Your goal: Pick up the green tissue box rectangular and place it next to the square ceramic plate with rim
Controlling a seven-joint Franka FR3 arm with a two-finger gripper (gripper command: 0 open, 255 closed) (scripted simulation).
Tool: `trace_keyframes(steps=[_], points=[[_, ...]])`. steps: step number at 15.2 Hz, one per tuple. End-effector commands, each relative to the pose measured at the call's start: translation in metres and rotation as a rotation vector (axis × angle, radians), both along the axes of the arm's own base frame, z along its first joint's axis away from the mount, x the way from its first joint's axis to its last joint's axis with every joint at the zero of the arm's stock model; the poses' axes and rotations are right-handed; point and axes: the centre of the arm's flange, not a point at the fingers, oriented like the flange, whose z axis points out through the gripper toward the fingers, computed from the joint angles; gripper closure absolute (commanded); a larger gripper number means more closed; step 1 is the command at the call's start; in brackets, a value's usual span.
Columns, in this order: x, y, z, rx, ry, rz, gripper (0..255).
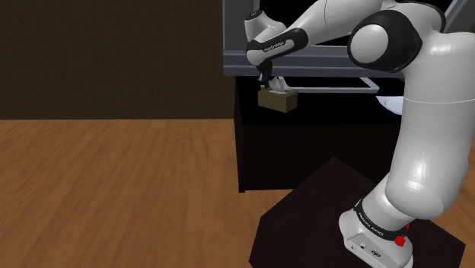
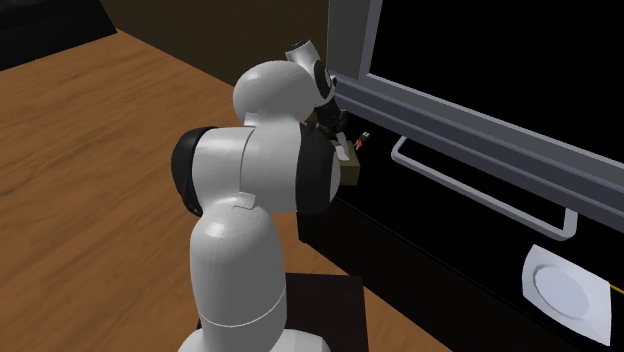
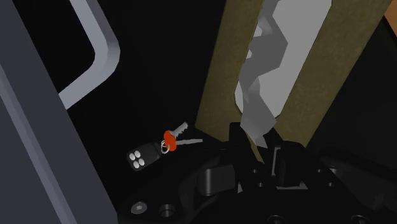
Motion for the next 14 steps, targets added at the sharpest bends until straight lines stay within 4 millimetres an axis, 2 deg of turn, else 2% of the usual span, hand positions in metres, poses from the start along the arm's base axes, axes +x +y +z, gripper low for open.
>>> trace_keyframes(steps=[1,14], points=[[0.000,0.000,0.010,0.000,0.001,0.000,255],[0.000,0.000,0.079,0.000,0.001,0.000,255]])
